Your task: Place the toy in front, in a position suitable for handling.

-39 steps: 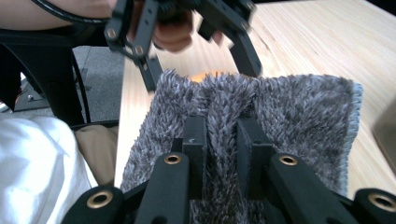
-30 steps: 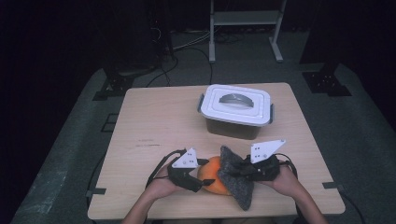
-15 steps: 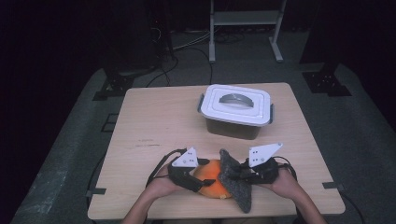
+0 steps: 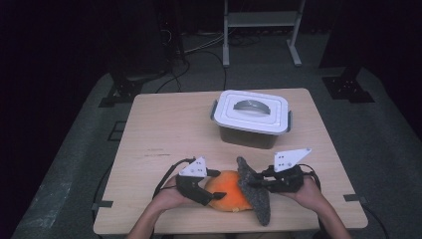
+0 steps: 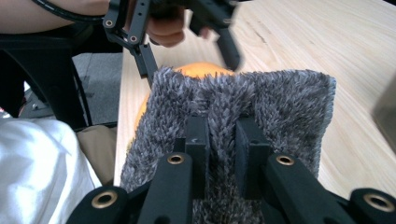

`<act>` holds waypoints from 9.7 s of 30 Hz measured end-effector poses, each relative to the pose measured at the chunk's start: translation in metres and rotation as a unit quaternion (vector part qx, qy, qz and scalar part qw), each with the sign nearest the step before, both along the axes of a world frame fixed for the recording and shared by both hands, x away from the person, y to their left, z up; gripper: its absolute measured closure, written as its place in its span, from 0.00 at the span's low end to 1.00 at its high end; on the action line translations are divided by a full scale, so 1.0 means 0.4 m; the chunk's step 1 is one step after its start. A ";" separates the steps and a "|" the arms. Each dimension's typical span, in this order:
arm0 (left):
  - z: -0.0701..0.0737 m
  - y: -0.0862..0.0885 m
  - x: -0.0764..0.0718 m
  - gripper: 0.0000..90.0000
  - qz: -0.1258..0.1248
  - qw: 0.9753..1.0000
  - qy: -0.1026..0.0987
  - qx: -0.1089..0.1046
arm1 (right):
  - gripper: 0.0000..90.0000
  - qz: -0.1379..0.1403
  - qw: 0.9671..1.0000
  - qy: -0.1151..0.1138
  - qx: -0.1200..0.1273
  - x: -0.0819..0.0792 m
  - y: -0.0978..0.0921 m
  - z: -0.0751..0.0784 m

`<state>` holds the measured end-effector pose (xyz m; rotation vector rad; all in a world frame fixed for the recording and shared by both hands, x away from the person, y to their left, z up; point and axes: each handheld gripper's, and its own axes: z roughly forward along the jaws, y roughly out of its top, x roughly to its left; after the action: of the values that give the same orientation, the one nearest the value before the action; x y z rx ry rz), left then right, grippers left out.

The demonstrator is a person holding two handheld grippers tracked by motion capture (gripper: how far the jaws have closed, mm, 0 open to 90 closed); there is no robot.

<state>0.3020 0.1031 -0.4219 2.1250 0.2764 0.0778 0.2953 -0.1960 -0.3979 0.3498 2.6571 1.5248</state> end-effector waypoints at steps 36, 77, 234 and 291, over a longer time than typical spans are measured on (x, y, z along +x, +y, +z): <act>-0.023 0.044 0.028 0.36 0.031 0.999 -0.005 -0.008 | 0.85 -0.026 0.998 0.029 -0.058 0.036 0.014 -0.079; -0.003 0.048 0.015 0.41 0.001 1.000 -0.004 0.004 | 0.85 -0.026 0.998 0.035 -0.049 0.029 -0.005 -0.074; 0.019 0.019 0.007 0.24 0.003 1.000 0.020 -0.003 | 0.83 -0.016 1.000 -0.002 -0.012 -0.001 0.028 -0.024; -0.014 0.079 0.029 0.34 -0.005 1.000 0.018 0.021 | 0.83 -0.035 0.999 -0.001 -0.037 0.013 0.015 -0.041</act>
<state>0.3137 0.1347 -0.4276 2.1718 0.2876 0.0410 0.3006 -0.1900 -0.4143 0.4302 2.6610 1.4023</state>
